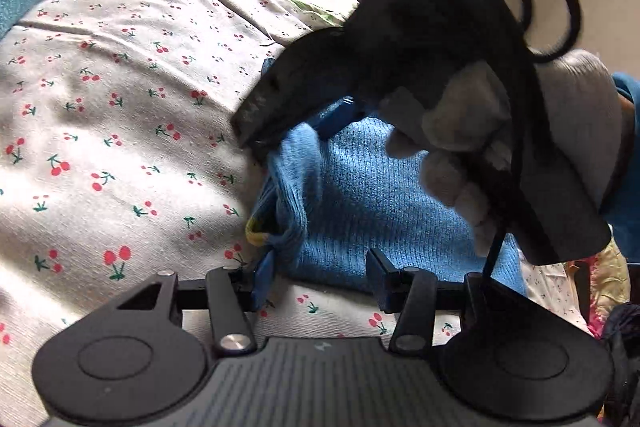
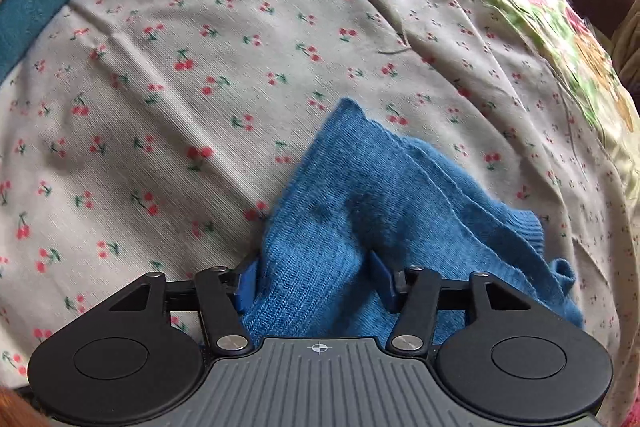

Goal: Fold small clothes

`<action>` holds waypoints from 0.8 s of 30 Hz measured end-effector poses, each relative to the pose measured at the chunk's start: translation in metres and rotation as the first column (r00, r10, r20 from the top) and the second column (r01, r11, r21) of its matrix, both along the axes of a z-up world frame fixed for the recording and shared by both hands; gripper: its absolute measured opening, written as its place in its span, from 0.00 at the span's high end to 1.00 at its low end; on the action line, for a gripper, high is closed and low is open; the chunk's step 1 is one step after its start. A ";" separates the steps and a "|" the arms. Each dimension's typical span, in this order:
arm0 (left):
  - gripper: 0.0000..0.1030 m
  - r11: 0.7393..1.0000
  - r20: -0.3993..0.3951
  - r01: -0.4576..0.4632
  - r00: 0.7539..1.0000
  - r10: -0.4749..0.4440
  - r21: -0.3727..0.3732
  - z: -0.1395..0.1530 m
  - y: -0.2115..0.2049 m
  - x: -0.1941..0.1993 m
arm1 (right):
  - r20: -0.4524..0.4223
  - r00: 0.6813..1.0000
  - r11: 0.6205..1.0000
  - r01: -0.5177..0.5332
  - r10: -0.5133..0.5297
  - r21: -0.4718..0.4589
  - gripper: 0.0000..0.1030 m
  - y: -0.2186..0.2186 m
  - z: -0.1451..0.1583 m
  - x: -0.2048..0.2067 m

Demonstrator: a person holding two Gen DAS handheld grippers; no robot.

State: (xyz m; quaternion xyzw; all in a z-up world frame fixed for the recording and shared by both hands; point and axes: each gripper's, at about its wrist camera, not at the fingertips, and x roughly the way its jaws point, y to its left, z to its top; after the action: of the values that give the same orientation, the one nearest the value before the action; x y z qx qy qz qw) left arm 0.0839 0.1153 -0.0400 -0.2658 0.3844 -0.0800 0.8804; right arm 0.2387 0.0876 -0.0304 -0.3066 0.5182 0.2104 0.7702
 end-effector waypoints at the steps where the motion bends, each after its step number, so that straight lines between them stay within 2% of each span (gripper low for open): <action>1: 0.44 1.000 0.002 0.005 1.000 -0.005 0.004 0.000 -0.002 0.001 | -0.001 1.000 1.000 0.010 -0.010 0.007 0.57 -0.004 0.001 0.001; 3: 0.43 1.000 0.010 0.016 1.000 -0.017 0.022 0.002 -0.006 0.001 | -0.009 0.999 0.998 0.043 -0.042 0.043 0.69 -0.012 0.004 0.003; 6: 0.42 0.999 0.020 0.000 1.000 -0.001 0.050 0.003 -0.004 0.001 | -0.015 0.997 0.992 0.072 -0.071 0.100 0.80 -0.022 0.013 0.002; 11: 0.40 0.996 0.031 -0.040 0.999 0.038 0.078 0.002 -0.005 0.000 | -0.020 0.990 0.966 0.141 -0.140 0.218 0.83 -0.050 0.033 0.001; 14: 0.38 0.987 0.064 -0.021 0.998 0.011 0.162 0.004 -0.020 0.001 | -0.028 0.984 0.939 0.177 -0.177 0.296 0.83 -0.069 0.043 -0.001; 18: 0.39 0.963 0.156 -0.018 0.987 -0.025 0.271 0.010 -0.043 -0.004 | -0.037 0.977 0.899 0.209 -0.211 0.385 0.83 -0.097 0.053 -0.009; 19: 0.42 0.958 0.171 -0.013 0.985 -0.038 0.286 0.010 -0.046 -0.003 | -0.043 0.974 0.887 0.220 -0.222 0.407 0.83 -0.106 0.055 -0.010; 21: 0.54 0.948 0.164 0.022 0.983 -0.078 0.319 0.012 -0.055 0.001 | -0.054 0.967 0.856 0.247 -0.250 0.455 0.83 -0.127 0.057 -0.014; 23: 0.74 0.945 0.126 0.073 0.985 -0.118 0.320 0.012 -0.065 0.007 | -0.078 0.956 0.814 0.283 -0.284 0.507 0.83 -0.151 0.058 -0.016; 24: 0.75 0.945 0.118 0.095 0.983 -0.138 0.312 0.014 -0.071 0.009 | -0.088 0.951 0.797 0.297 -0.296 0.527 0.83 -0.161 0.058 -0.017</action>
State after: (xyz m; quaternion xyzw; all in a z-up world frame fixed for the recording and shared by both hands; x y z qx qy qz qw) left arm 0.0927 0.0447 -0.0264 -0.0970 0.3453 -0.0899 0.9291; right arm 0.2216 -0.0735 0.0276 0.0045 0.4809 0.2230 0.8479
